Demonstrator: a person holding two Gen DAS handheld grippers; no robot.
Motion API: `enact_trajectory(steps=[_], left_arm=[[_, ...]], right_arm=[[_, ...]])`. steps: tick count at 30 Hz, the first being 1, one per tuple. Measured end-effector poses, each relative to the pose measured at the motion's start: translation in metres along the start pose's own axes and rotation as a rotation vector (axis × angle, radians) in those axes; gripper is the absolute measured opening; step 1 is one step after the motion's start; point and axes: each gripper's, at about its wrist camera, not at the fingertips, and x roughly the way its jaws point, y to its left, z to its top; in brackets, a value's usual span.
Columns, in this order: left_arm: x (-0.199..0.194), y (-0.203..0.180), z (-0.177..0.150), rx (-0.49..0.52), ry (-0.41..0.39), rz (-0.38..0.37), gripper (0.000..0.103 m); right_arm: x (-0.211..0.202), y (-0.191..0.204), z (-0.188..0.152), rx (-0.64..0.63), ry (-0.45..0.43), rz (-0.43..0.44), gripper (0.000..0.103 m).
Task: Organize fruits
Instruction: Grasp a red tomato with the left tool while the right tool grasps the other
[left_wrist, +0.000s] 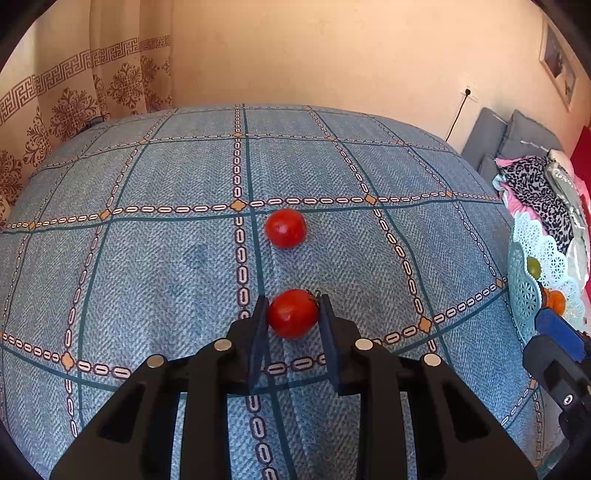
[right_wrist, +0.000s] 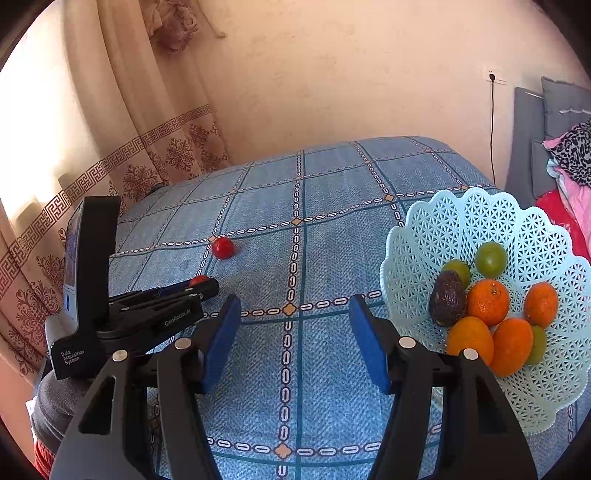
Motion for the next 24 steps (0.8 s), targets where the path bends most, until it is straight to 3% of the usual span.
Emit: enact_trajectory(steps=[10,14,24], left_arm=[[-0.028,0.030,0.010,-0.077,-0.081,0.077,0.027],[-0.032,0.044,0.012,-0.121,-0.085,0.082,0.027],[-0.033,0.066,0.012,-0.178,-0.096,0.110,0.027]], right_arm=[[0.050,0.030,0.017,-0.082,0.046,0.048,0.063],[0.082,0.033,0.023,-0.045,0.123,0.109,0.063],[0.133,0.069,0.045,-0.137,0.155,0.110,0.060]])
